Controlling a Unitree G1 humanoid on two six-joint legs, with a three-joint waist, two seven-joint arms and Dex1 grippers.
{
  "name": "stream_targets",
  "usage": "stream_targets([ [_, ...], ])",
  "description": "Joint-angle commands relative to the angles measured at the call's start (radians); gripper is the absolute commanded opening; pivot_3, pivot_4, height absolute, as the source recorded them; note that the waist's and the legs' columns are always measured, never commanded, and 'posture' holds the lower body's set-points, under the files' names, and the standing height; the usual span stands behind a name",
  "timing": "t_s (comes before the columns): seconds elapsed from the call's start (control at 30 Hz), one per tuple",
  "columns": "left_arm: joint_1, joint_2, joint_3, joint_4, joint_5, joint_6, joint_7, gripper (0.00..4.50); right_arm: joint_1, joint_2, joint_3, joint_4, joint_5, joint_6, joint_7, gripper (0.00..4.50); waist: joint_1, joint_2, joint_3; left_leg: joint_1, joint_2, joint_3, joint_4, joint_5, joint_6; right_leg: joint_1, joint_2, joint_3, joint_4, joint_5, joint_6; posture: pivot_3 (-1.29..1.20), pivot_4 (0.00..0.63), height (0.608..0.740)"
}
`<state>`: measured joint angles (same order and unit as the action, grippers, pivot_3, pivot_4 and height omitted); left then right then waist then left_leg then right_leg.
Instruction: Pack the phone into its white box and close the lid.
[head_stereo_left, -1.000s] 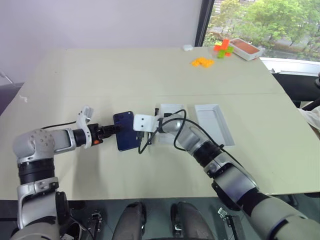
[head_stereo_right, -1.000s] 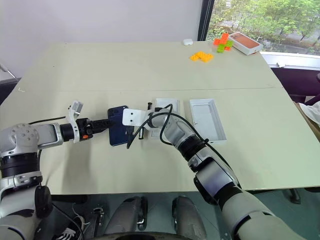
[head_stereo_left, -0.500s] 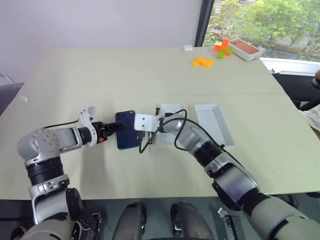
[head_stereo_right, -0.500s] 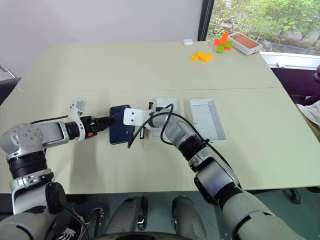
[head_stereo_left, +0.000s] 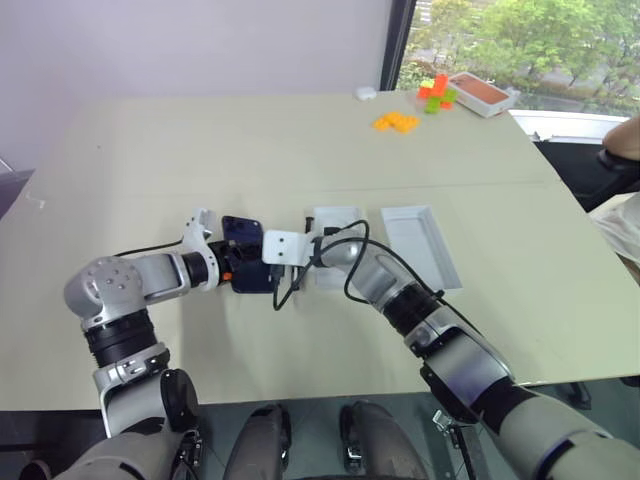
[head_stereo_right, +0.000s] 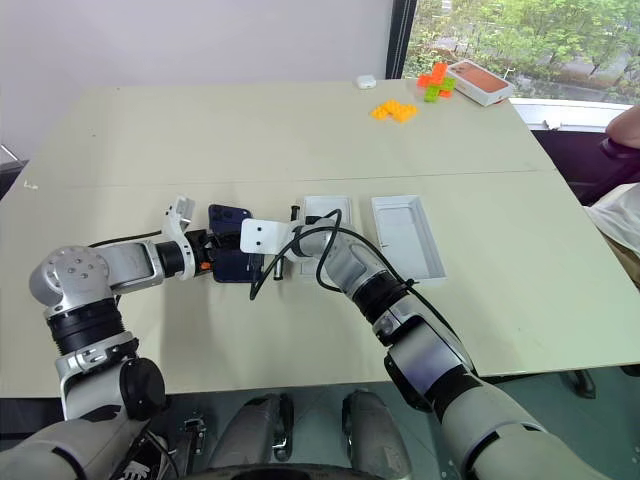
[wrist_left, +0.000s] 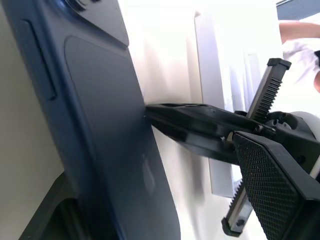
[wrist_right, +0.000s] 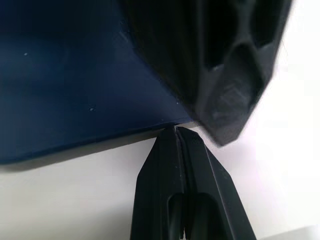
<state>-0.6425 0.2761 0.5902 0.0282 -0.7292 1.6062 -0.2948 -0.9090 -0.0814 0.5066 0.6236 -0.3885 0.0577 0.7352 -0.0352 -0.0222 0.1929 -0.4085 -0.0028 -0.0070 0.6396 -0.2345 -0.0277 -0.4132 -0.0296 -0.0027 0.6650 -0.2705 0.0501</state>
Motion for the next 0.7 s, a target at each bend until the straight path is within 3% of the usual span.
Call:
stream_targets([
  [0.03,0.0,0.041,-0.049,-0.06,-0.015,0.005,-0.013,3.71,0.004,0.004,0.005,-0.001,0.004,-0.005,0.005,0.04,-0.001,0.0,0.0,0.0,0.0,0.0,-0.001,0.001,-0.001,0.0,0.0,0.0,0.0,0.0,0.0,0.0,0.15,0.74],
  [0.7,0.122,0.106,0.05,0.0,-0.052,-0.062,-0.1,3.71,0.014,-0.003,0.004,-0.01,0.004,-0.002,0.012,0.04,-0.006,0.0,0.0,0.0,0.0,0.0,-0.002,0.001,-0.002,-0.001,0.0,0.0,0.0,0.0,0.0,0.0,0.15,0.74],
])
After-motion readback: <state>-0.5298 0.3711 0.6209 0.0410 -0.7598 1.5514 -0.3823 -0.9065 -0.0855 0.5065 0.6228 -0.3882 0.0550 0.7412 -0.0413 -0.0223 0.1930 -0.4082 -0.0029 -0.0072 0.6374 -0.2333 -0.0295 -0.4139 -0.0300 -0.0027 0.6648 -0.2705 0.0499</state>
